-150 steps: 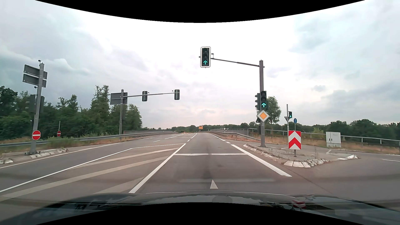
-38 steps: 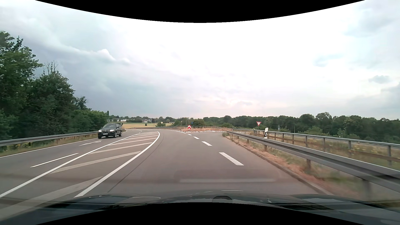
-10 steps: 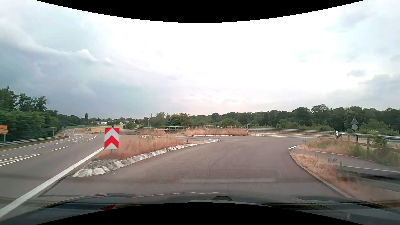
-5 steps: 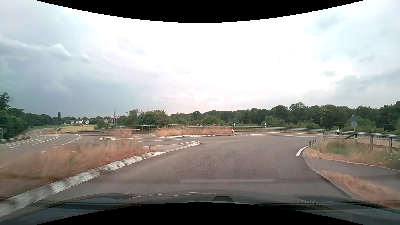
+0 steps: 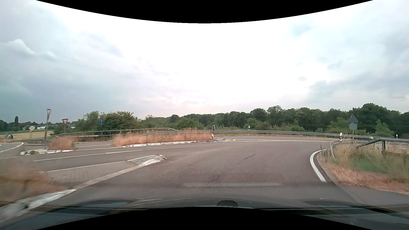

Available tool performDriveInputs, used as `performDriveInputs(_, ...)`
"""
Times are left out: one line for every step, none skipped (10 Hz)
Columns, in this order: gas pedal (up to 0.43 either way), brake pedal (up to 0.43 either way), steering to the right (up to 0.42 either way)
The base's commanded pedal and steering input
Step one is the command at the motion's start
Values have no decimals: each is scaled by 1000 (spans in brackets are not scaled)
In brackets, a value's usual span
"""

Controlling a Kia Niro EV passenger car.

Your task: Follow the waypoints while adhering to traffic rules and regulations

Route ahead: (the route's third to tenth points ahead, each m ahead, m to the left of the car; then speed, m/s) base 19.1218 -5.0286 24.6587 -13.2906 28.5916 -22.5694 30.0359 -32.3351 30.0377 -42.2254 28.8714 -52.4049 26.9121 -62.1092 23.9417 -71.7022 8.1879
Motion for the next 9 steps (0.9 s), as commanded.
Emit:
performDriveInputs(0, 0, 182)
performDriveInputs(0, 0, 185)
performDriveInputs(0, 0, 185)
performDriveInputs(0, 0, 185)
performDriveInputs(28, 0, 185)
performDriveInputs(67, 0, 186)
performDriveInputs(79, 0, 186)
performDriveInputs(79, 0, 186)
performDriveInputs(98, 0, 185)
